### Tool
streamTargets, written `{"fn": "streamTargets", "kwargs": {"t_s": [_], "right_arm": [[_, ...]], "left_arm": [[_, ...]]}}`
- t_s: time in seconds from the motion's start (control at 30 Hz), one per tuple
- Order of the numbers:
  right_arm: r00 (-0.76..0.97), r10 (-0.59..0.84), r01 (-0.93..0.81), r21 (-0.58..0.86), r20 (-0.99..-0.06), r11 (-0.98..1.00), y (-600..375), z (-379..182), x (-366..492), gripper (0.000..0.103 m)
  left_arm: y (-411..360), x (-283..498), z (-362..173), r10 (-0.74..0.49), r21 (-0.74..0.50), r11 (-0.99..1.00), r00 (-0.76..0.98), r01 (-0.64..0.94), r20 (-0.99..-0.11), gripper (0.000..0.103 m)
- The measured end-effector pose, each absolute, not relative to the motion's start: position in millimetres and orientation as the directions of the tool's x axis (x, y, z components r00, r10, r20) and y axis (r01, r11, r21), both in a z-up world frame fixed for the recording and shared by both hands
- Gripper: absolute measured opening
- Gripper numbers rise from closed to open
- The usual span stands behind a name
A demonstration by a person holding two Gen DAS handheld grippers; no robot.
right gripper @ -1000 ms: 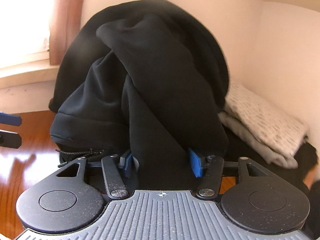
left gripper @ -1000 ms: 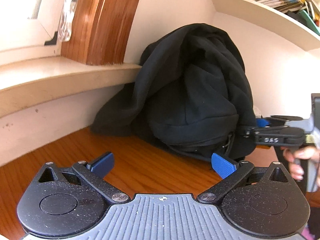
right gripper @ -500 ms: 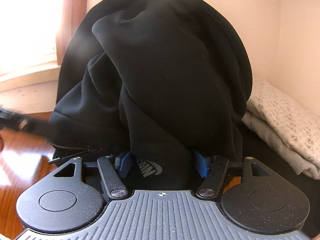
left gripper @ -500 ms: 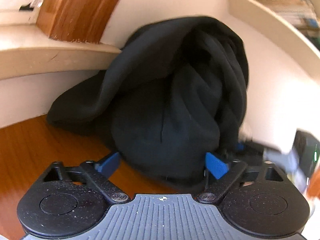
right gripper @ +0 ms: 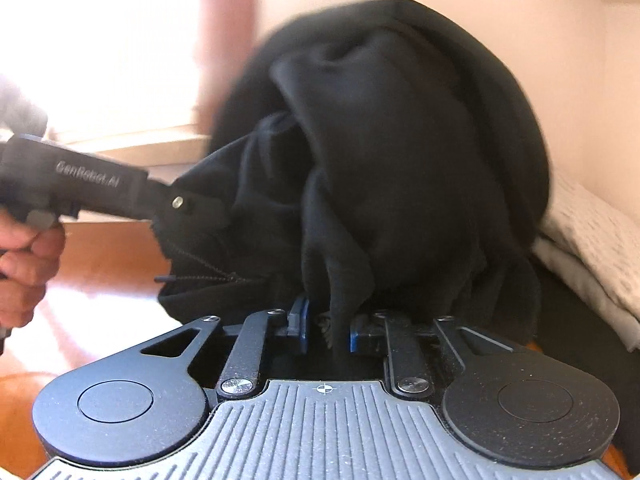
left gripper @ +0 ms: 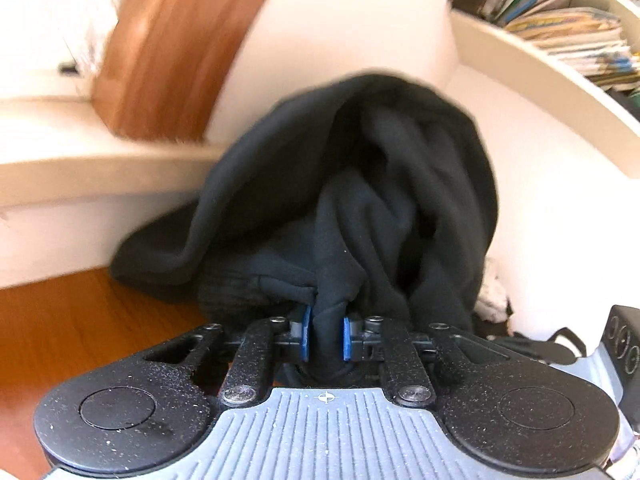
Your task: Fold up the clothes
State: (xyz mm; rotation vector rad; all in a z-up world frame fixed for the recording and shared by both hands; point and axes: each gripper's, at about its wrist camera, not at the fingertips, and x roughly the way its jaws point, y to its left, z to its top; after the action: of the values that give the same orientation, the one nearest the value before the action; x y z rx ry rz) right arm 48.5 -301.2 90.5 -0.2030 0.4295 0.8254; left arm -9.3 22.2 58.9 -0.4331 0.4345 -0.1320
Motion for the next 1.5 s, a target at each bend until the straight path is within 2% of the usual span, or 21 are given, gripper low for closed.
{"fn": "streamTargets", "kwargs": {"t_s": [0.23,0.43,0.53,0.63,0.83,1.07,1.1,1.13,1.17,1.2,1.37,1.5], "right_arm": [[0.501,0.720,-0.826,-0.019,-0.480,0.563,-264.1,143.0,-3.1,0.020],[0.425,0.733,-0.878,-0.043,-0.531,0.477,-245.4,187.2,-38.4,0.020],[0.425,0.700,-0.884,-0.096,-0.574,0.458,-253.0,190.3,-46.3,0.020],[0.439,0.661,-0.880,-0.141,-0.608,0.455,-240.1,199.7,-2.2,0.020],[0.456,0.616,-0.870,-0.174,-0.643,0.462,-205.8,186.7,-23.3,0.020],[0.453,0.582,-0.872,-0.202,-0.675,0.446,-235.7,181.6,-36.7,0.022],[0.464,0.577,-0.869,-0.217,-0.672,0.446,-241.7,185.8,-40.1,0.023],[0.477,0.573,-0.864,-0.234,-0.666,0.446,-248.5,190.8,-43.6,0.028],[0.495,0.571,-0.856,-0.255,-0.655,0.450,-253.3,196.1,-46.5,0.038],[0.518,0.568,-0.844,-0.277,-0.639,0.458,-256.0,201.8,-48.3,0.041],[0.590,0.583,-0.803,-0.331,-0.559,0.495,-243.6,229.2,-40.6,0.042],[0.638,0.571,-0.769,-0.385,-0.517,0.511,-191.1,235.4,-14.7,0.041]], "left_arm": [[54.0,-73.4,78.3,-0.186,-0.438,0.899,0.932,0.032,-0.312,0.015],[82.9,-118.2,63.3,-0.162,-0.473,0.881,0.938,-0.002,-0.306,0.015],[82.7,-128.0,49.3,-0.167,-0.482,0.876,0.938,0.001,-0.303,0.015],[81.5,-126.4,37.6,-0.178,-0.493,0.870,0.937,0.007,-0.300,0.015],[82.8,-123.8,35.6,-0.171,-0.462,0.887,0.938,0.013,-0.301,0.015],[88.9,-126.3,33.8,-0.146,-0.456,0.890,0.943,-0.007,-0.299,0.015],[90.2,-127.0,34.0,-0.141,-0.457,0.890,0.944,-0.011,-0.297,0.015],[90.9,-128.1,34.5,-0.137,-0.456,0.890,0.945,-0.013,-0.296,0.015],[91.2,-129.4,35.2,-0.135,-0.454,0.891,0.946,-0.014,-0.293,0.015],[91.4,-130.7,36.0,-0.132,-0.452,0.892,0.947,-0.015,-0.291,0.015],[80.9,-142.1,40.1,-0.153,-0.413,0.911,0.944,0.019,-0.293,0.015],[75.1,-143.4,42.6,-0.156,-0.389,0.921,0.941,0.027,-0.302,0.015]]}}
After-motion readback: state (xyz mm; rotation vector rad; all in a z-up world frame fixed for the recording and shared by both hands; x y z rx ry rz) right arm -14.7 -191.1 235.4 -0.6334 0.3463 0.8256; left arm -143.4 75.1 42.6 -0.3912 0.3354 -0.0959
